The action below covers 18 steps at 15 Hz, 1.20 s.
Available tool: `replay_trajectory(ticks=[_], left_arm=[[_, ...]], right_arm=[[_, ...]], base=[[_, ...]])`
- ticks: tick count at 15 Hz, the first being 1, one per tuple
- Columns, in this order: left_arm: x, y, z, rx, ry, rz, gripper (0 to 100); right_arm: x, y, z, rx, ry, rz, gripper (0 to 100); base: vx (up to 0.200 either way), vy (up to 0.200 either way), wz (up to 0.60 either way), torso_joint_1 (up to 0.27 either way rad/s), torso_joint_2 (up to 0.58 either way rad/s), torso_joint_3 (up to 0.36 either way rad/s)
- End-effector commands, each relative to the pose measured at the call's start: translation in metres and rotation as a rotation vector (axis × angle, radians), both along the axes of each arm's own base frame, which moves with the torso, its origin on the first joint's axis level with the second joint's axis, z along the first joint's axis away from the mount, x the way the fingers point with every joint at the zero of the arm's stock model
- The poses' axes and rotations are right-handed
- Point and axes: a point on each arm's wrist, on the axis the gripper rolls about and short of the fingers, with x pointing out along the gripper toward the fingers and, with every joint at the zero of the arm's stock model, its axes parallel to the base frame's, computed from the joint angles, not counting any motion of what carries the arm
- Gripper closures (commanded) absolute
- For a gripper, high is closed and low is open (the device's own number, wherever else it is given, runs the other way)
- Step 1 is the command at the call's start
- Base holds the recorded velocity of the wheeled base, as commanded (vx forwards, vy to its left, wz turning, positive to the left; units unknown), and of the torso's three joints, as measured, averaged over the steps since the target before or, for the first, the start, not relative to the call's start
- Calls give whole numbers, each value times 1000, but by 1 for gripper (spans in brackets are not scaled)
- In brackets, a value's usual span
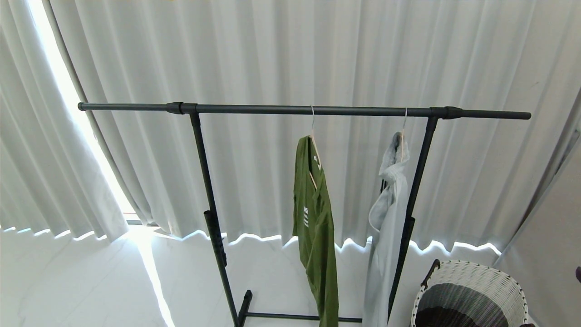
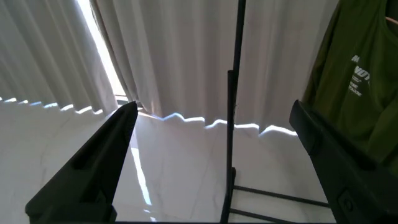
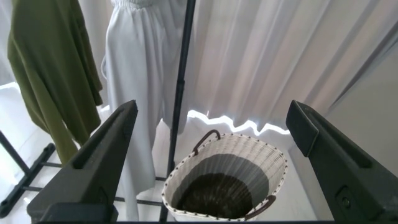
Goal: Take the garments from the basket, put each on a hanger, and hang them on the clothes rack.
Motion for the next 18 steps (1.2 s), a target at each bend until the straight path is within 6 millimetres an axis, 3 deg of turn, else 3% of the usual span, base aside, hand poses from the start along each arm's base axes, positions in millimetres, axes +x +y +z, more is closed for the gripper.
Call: replay_trajectory(ticks=[1,5,11,12,14,18], left_arm=[[0,0,0,-16,0,1,0],[0,-2,-1,-34,6,-88,0],[-1,-1,-1,-83,41,-472,0],[-2,-1,-2,-81,36,-469,0],[0,5,-4,-80,33,-209,0],[0,5,-5,-89,37,-198,0]], right_arm=[[-7,0,-1,-3,-31,1,0],[-10,1,-5,-19,-37,2,0],[-14,1,-10,-31,-27,7,0],[-15,1,-10,-32,-31,7,0],[-18,1,-12,-31,-44,5,0],[-36,2,-19,-29,-94,15,0]], base=[[0,0,0,0,0,0],[0,0,0,0,0,0],[0,0,0,0,0,0],[0,0,0,0,0,0],[0,0,0,0,0,0],[0,0,0,0,0,0]])
